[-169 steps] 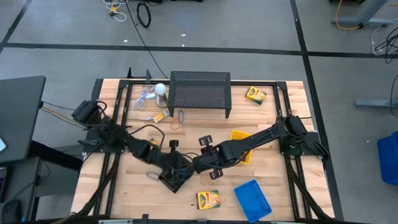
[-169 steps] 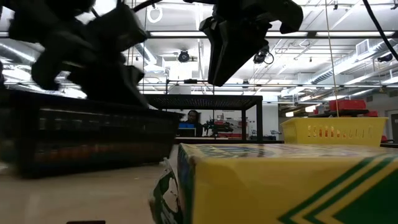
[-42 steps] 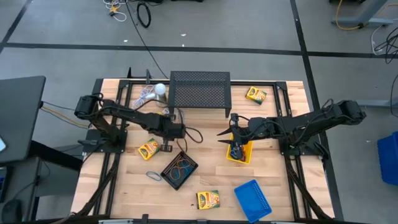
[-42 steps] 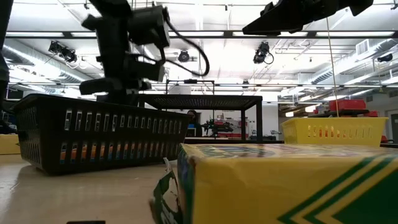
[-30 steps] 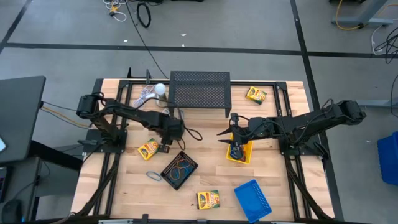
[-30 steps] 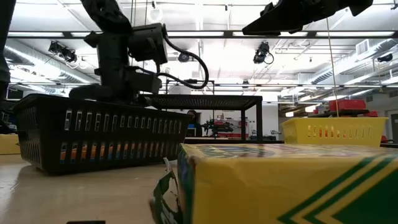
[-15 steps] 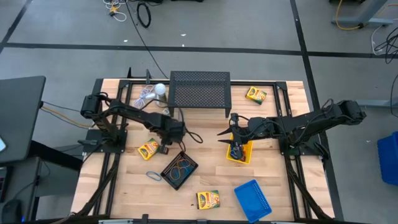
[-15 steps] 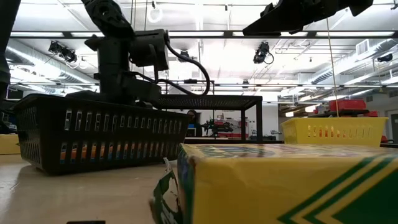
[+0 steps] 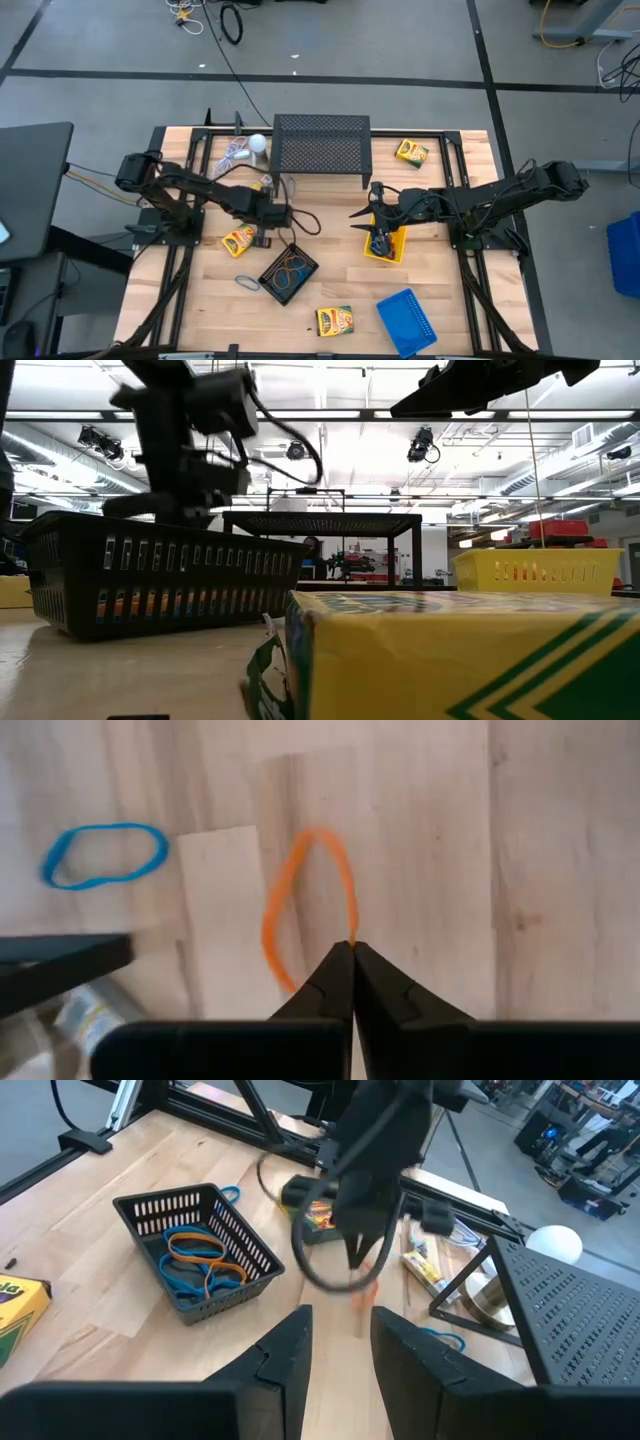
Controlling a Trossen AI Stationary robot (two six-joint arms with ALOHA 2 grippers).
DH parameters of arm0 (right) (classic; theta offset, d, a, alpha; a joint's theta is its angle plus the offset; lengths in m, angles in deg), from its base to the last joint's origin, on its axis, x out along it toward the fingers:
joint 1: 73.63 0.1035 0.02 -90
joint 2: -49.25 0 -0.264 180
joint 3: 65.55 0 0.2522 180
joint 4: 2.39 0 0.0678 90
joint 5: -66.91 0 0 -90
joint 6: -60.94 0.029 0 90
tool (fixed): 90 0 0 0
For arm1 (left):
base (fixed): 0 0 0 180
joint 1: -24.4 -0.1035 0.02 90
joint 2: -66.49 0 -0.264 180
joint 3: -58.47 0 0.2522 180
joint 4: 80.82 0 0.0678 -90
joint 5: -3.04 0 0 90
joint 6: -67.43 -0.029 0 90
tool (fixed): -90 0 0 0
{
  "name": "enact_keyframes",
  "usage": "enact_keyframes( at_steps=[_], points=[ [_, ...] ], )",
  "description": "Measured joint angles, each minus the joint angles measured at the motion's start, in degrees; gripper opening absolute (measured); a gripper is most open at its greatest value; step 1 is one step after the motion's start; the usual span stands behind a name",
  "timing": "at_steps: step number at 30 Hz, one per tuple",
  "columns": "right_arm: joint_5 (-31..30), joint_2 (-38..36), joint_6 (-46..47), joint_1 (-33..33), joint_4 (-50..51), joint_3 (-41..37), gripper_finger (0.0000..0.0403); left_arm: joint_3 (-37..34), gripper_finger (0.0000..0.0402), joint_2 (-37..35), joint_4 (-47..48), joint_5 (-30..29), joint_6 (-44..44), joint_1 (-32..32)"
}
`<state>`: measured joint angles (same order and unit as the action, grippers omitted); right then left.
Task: Pick & Place Office Desk Supplies
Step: Put the orange rubber band into the black basket
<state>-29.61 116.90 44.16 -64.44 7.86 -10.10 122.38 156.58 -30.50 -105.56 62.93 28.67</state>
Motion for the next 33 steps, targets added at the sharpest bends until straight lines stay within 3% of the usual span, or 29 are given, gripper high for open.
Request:
enact_keyframes(
  at_steps=[7, 14, 19, 26, 33],
  points=[
    [0.0, 0.0, 0.0, 0.0, -0.1, 0.0, 0.0112, 1.2, 0.0001, -6.2, 0.8, -0.3, 4.2, 6.1],
    [0.0, 0.0, 0.0, 0.0, -0.2, 0.0, 0.0112, 4.3, 0.0001, -8.0, -2.9, 8.8, 4.4, 14.1],
    [0.0, 0.0, 0.0, 0.0, -0.5, 0.0, 0.0112, 4.3, 0.0001, -6.6, -9.8, 16.0, 4.5, 18.4],
    [0.0, 0.0, 0.0, 0.0, -0.5, 0.0, 0.0112, 4.3, 0.0002, -2.0, -10.2, 17.6, 7.1, 20.2],
    [0.0, 0.0, 0.0, 0.0, -0.5, 0.0, 0.0112, 4.3, 0.006, 0.1, -10.6, 20.1, 7.5, 20.1]
  ],
)
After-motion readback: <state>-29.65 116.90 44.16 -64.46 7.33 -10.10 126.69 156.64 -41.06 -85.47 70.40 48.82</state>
